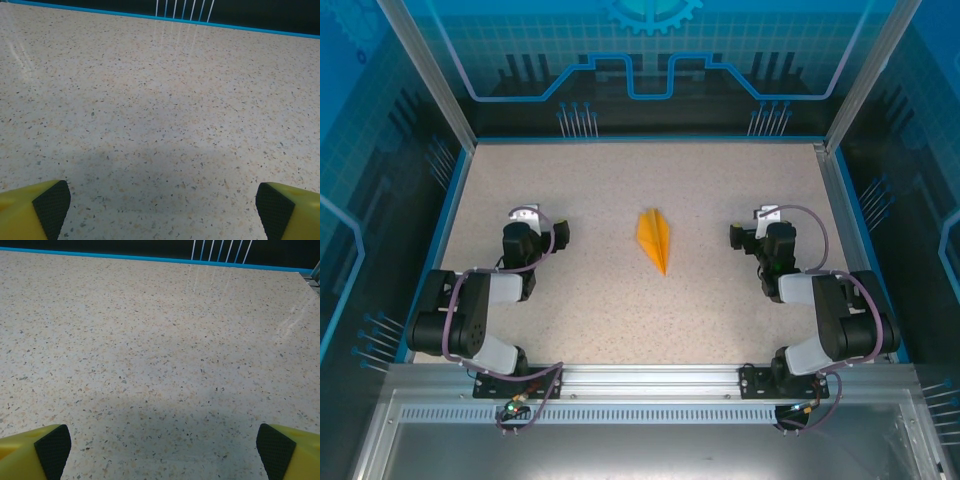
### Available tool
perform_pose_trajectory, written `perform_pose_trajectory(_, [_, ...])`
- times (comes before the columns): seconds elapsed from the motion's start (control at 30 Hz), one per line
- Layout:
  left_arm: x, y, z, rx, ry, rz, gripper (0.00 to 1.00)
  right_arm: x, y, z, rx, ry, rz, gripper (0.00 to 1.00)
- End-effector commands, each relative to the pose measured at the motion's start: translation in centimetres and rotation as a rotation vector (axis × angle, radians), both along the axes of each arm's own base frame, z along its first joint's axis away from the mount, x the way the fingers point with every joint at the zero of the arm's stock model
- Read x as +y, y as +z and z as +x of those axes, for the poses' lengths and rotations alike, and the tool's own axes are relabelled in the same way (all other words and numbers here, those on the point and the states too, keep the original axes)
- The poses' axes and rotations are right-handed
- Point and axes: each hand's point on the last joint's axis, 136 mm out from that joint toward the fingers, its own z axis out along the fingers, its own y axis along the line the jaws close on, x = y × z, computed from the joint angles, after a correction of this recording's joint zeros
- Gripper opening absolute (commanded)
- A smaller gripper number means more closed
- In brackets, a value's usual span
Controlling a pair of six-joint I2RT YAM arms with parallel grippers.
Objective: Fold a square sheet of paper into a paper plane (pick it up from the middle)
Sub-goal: Reset both arms
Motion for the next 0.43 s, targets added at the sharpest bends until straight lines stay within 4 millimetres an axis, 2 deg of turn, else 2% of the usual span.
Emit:
perform_pose_trajectory(0.0, [-0.1, 0.4, 0.5, -0.009, -0.013, 0.025, 0.98, 0.0, 1.0, 0.8, -0.038, 0.008, -0.007, 0.99])
perform_pose_trajectory(0.07, [-1.2, 0.3, 0.6, -0.003, -0.077, 0.022, 0.99, 0.1, 0.9, 0.7, -0.037, 0.009, -0.006, 0.99])
perform_pose_trajectory(0.4, [-1.4, 0.3, 0.6, -0.003, -0.095, 0.020, 0.99, 0.3, 0.9, 0.6, -0.040, 0.027, -0.006, 0.99])
